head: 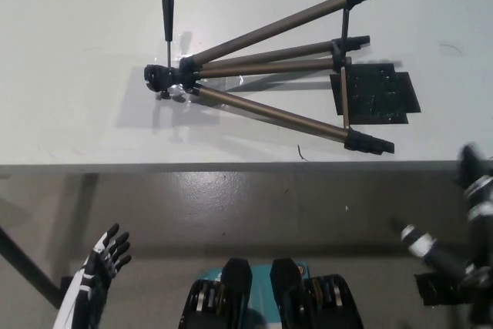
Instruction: A tripod lies near the right hand side of the table and the robot grab a leg of the tripod using its right hand and put it up right.
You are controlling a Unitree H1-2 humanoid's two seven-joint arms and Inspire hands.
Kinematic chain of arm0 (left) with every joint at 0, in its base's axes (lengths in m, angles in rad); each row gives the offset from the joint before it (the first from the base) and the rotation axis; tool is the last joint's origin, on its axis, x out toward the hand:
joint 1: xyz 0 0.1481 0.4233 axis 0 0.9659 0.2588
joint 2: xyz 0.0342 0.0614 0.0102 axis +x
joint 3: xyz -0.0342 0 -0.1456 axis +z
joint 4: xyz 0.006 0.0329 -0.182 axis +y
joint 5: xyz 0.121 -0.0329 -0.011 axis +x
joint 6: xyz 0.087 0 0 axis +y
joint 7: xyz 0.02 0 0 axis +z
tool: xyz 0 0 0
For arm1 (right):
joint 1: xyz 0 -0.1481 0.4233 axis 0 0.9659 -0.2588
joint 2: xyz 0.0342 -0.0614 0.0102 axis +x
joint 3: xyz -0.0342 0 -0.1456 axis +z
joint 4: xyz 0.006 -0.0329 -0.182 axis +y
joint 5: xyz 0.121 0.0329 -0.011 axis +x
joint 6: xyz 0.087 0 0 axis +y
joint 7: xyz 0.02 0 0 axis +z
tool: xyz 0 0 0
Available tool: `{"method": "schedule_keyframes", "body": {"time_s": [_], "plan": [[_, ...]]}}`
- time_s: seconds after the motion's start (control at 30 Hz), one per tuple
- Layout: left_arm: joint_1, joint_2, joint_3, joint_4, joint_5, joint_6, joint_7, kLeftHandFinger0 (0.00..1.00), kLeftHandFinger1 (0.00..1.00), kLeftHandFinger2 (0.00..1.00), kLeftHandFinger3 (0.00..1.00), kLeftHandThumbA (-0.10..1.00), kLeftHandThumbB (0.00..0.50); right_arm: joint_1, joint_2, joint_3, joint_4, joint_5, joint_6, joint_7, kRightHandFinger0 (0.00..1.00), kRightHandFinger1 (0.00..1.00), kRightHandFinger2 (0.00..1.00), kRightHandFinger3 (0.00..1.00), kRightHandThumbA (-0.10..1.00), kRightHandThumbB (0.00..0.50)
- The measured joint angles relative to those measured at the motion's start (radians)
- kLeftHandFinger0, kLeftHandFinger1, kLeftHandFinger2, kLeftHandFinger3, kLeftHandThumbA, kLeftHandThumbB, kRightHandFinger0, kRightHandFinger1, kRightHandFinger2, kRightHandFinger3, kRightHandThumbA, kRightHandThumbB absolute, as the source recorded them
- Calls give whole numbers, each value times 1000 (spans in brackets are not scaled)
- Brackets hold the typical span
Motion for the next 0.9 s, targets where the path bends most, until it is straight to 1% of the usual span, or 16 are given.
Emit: {"method": "schedule_keyframes", "body": {"time_s": [0.03,0.07,0.1,0.13,0.23,0.27,0.3,0.33,0.4,0.43,0.47,0.5,0.67,0.77,0.87,0.9], "plan": [[-2,3,-1,-3,0,0,-3,1000,1000,1000,1000,1000,234,-32,-11,-16,-31,-17,9,-2,1000,1000,1000,1000,846,256],[-3,5,0,-5,-1,0,-5,1000,1000,1000,1000,1000,233,-71,-22,-30,-58,-30,22,-2,1000,1000,1000,1000,839,277],[-4,6,0,-5,-1,0,-6,1000,1000,1000,1000,1000,218,-113,-31,-41,-80,-41,37,-2,1000,1000,1000,1000,848,306],[-6,6,-1,-5,-1,0,-8,1000,1000,1000,1000,1000,200,-159,-42,-50,-104,-55,61,0,1000,1000,1000,1000,849,313],[-7,6,-2,-2,-1,0,-14,1000,1000,1000,1000,1000,206,-283,-76,-51,-130,-81,122,15,1000,1000,1000,1000,751,327],[-7,6,-2,-1,-1,0,-16,1000,1000,1000,1000,1000,199,-314,-86,-51,-133,-91,144,21,1000,1000,1000,1000,794,348],[-7,6,-3,1,-1,1,-17,1000,1000,1000,1000,1000,211,-349,-97,-50,-135,-100,164,28,1000,1000,1000,1000,789,356],[-7,6,-3,2,-1,2,-18,1000,1000,1000,1000,1000,217,-390,-112,-46,-135,-109,193,40,1000,1000,1000,1000,838,381],[-7,6,-3,8,0,2,-19,1000,1000,1000,1000,1000,206,-453,-140,-32,-131,-120,236,66,1000,1000,1000,1000,863,413],[-7,6,-3,11,0,2,-20,1000,1000,1000,1000,1000,217,-486,-156,-22,-123,-127,257,80,1000,1000,1000,1000,908,447],[-7,6,-3,14,0,2,-22,1000,1000,1000,1000,1000,219,-524,-177,-9,-112,-136,282,98,1000,1000,1000,1000,918,454],[-7,6,-3,16,0,2,-24,1000,1000,1000,1000,1000,234,-560,-194,4,-98,-144,301,113,1000,1000,1000,1000,957,484],[-7,6,-3,21,0,4,-28,1000,1000,1000,1000,1000,214,-744,-264,93,45,-192,368,183,1000,1000,1000,1000,983,500],[-7,6,-3,25,0,4,-29,1000,1000,1000,1000,1000,215,-863,-285,175,169,-230,405,230,1000,1000,1000,1000,951,500],[-6,6,-3,28,1,4,-29,1000,1000,1000,1000,1000,220,-955,-289,247,290,-263,429,267,1000,1000,1000,1000,884,500],[-7,6,-3,29,1,4,-29,1000,1000,1000,1000,1000,230,-987,-289,272,332,-274,438,279,1000,1000,1000,1000,876,500]]}}
